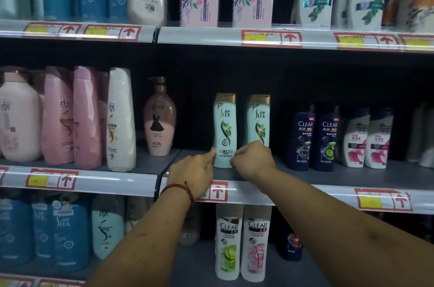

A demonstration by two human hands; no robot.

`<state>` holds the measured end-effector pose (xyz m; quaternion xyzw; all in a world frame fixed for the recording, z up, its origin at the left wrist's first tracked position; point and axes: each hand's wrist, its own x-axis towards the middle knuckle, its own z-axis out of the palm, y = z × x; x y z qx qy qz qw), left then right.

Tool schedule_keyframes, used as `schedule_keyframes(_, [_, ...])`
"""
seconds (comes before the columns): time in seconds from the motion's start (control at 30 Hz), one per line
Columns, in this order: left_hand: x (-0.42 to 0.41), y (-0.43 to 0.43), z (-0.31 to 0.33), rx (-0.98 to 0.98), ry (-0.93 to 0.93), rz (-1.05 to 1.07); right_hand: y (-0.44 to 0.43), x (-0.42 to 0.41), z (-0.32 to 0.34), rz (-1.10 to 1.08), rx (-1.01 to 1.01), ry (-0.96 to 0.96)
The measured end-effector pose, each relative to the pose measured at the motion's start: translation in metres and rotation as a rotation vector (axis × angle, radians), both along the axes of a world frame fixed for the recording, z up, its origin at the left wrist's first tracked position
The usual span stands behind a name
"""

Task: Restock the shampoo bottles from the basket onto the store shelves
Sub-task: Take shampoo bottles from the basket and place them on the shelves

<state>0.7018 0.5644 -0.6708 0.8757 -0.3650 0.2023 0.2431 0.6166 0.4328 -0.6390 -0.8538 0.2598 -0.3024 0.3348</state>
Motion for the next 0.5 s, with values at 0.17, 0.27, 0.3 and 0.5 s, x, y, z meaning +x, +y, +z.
schedule_keyframes(0.17, [0.0006,0.0007,-0.0003,0.003,-0.005,-0.007,-0.0011,0.0011,-0.0006,0.007,0.007,-0.005])
schedule_keyframes(0.27, [0.0002,-0.0003,0.0011,0.016,-0.001,0.002,-0.0002,-0.0002,0.0008,0.015,0.013,0.011])
schedule_keyframes(0.3, [0.0007,-0.0008,0.0008,0.022,-0.001,0.008,0.0001,-0.0006,0.001,0.021,0.013,0.015])
schedule_keyframes(0.5, [0.0022,-0.0024,-0.0026,0.002,-0.003,0.005,0.0012,-0.0056,0.0019,0.061,0.029,0.021])
